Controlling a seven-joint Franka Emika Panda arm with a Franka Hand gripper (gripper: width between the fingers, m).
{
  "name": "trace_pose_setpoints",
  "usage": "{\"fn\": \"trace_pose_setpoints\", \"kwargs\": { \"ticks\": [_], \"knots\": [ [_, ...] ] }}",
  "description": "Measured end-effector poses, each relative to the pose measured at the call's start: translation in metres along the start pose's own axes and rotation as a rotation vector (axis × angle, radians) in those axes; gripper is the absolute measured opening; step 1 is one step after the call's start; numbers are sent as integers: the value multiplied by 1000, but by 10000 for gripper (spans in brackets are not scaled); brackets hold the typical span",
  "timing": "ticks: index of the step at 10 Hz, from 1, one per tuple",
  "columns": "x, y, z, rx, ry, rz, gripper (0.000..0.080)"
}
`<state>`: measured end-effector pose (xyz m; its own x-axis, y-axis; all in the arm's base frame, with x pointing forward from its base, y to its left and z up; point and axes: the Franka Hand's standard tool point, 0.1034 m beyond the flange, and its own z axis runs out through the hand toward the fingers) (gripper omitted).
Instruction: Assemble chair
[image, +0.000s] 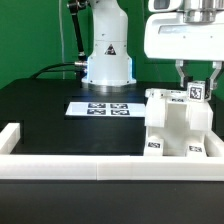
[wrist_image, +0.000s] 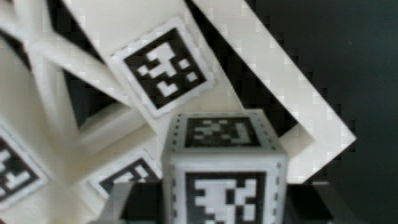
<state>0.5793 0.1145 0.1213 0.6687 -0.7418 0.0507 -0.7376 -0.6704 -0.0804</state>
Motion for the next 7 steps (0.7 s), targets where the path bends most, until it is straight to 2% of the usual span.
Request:
{"fn": "trace_pose_setpoints", "kwargs": {
  "ticks": [5, 7],
  "knots": [
    [-1, 1, 1, 6, -21, 454, 287],
    [-3, -1, 2, 8, -26, 537, 287]
  ]
}}
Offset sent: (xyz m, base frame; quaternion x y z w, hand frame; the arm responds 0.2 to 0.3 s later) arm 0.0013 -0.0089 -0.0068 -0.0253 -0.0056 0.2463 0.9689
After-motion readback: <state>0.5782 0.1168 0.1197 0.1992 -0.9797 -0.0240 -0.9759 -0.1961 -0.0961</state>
